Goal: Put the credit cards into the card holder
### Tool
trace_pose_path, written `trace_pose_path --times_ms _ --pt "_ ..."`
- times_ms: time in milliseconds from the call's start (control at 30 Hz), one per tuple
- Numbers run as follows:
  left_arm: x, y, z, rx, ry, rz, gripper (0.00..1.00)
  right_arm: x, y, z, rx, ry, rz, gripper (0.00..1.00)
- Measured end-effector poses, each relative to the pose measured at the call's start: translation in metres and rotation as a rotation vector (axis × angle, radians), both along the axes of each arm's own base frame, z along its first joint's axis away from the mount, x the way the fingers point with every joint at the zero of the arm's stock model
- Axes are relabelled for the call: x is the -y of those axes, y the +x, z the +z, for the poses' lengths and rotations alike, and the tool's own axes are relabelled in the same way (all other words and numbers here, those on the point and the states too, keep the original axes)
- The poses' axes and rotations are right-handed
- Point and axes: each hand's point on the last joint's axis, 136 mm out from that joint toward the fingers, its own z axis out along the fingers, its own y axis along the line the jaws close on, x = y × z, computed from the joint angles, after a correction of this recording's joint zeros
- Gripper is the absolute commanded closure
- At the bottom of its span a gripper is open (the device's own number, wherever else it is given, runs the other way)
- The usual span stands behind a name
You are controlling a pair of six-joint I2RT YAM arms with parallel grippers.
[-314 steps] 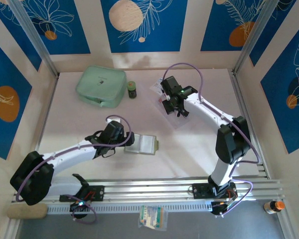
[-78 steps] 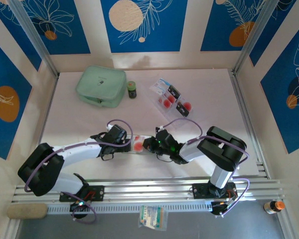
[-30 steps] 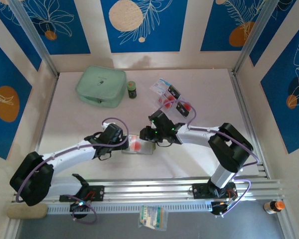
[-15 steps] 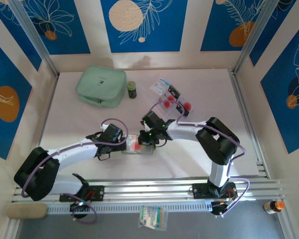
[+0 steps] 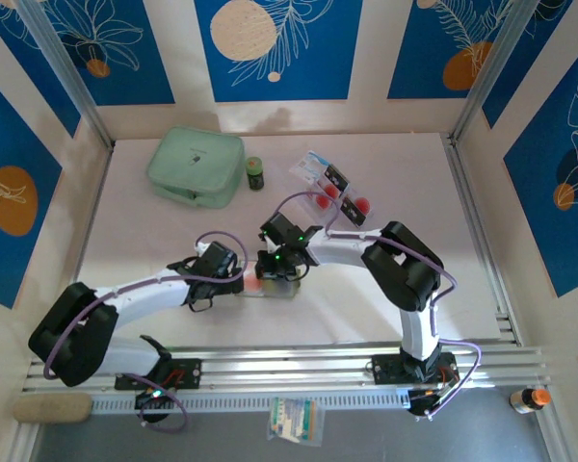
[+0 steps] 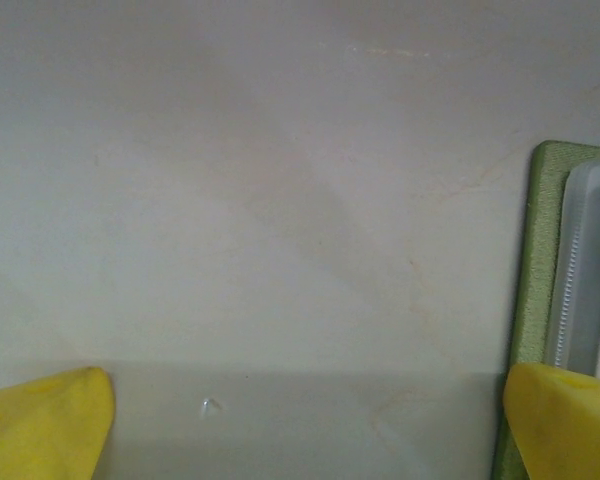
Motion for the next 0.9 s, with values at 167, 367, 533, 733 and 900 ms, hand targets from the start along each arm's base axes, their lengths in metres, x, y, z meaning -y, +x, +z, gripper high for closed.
trace_pose_path --times_ms 167,367,533,733,900 --pt "0.002 0.002 0.009 0.027 -0.022 -0.001 0.0 0.002 0.0 0.003 0.004 -0.01 0.007 1.0" --pt "0.0 0.007 0.015 0.041 -0.026 0.013 0.0 0.007 0.003 0.028 0.059 -0.005 0.002 1.0" --pt "-0.006 0.011 0.01 0.022 -0.008 0.036 0.0 0.012 0.002 0.027 0.066 -0.033 -0.004 1.0" --pt "-0.01 0.008 0.0 -0.017 0.026 0.043 0.0 0.012 -0.001 0.018 0.058 -0.057 0.001 1.0" --pt "-0.011 0.01 -0.003 -0.029 0.052 0.034 0.0 0.013 -0.003 0.008 0.043 -0.075 0.003 1.0"
